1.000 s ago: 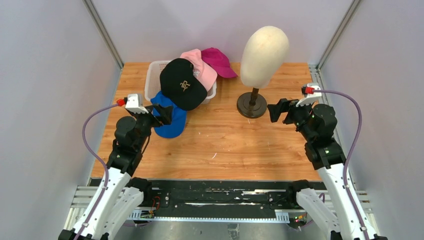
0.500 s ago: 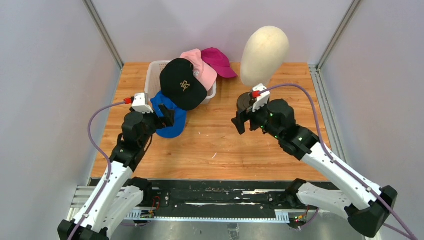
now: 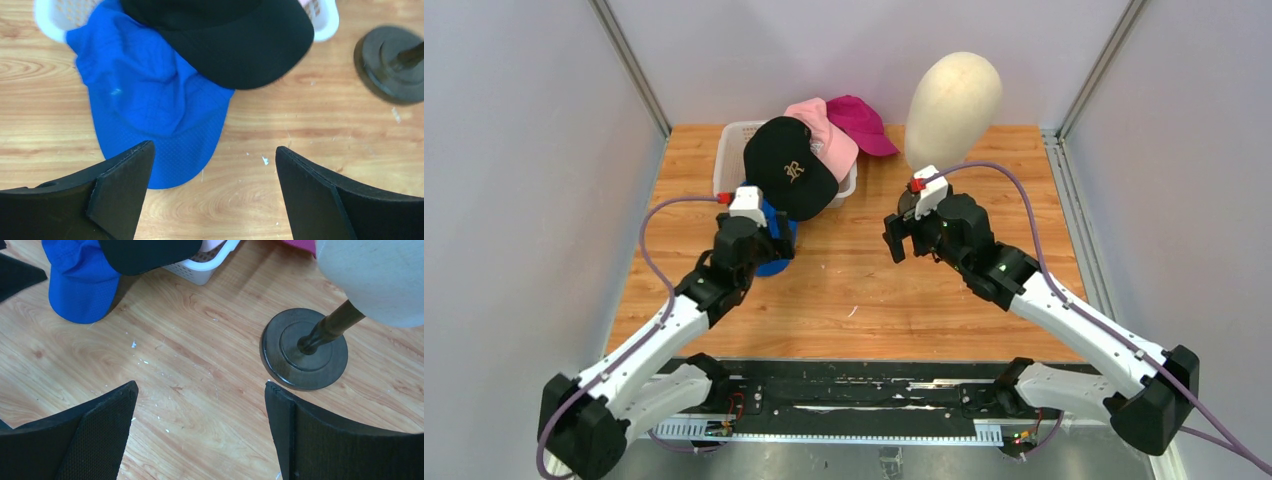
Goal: Stack the hats
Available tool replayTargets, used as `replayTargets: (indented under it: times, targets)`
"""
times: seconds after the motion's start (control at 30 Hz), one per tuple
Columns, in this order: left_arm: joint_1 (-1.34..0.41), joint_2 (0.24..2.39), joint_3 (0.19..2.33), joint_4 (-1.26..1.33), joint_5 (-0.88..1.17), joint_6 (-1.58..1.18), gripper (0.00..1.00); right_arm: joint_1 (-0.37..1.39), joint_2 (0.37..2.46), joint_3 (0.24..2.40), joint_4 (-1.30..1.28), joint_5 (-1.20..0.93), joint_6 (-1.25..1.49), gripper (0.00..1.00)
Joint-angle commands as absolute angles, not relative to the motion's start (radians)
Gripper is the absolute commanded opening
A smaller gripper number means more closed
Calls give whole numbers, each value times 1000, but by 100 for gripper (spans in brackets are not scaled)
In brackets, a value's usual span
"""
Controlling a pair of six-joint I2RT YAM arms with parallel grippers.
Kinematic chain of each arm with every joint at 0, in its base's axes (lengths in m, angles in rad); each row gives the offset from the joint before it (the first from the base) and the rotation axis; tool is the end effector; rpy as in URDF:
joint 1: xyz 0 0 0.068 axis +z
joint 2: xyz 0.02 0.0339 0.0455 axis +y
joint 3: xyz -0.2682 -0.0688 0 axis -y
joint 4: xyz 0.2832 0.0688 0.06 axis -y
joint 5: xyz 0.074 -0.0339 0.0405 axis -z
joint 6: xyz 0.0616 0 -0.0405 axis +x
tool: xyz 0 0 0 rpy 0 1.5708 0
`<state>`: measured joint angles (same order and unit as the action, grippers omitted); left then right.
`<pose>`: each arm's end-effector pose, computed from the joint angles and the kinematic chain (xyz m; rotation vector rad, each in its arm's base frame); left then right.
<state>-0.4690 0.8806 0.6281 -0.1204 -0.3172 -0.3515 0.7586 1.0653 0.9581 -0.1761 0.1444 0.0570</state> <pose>0.2423 -0.1012 0.2594 -0.0965 1.9293 -0.2411 0.2294 0.2052 0.3398 -0.5475 1.7916 0.4325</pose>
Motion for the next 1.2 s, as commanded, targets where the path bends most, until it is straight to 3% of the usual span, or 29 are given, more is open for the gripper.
replayTargets:
  times: [0.0,0.3,0.97,1.17]
  targets:
    - [-612,1000,674,-43,-565,-274,95,775,1080,998,-150,180,38,96]
    - [-766,1260,800,43,-781,-150,96,774,1070,971,-137,228,-7,96]
    - [-778,1638,966,217,-906,73,97,748,1000,922,-133,284,-45,99]
    - [-779,1694,969,314,-976,169,91,746,997,919,-134,284,-46,99]
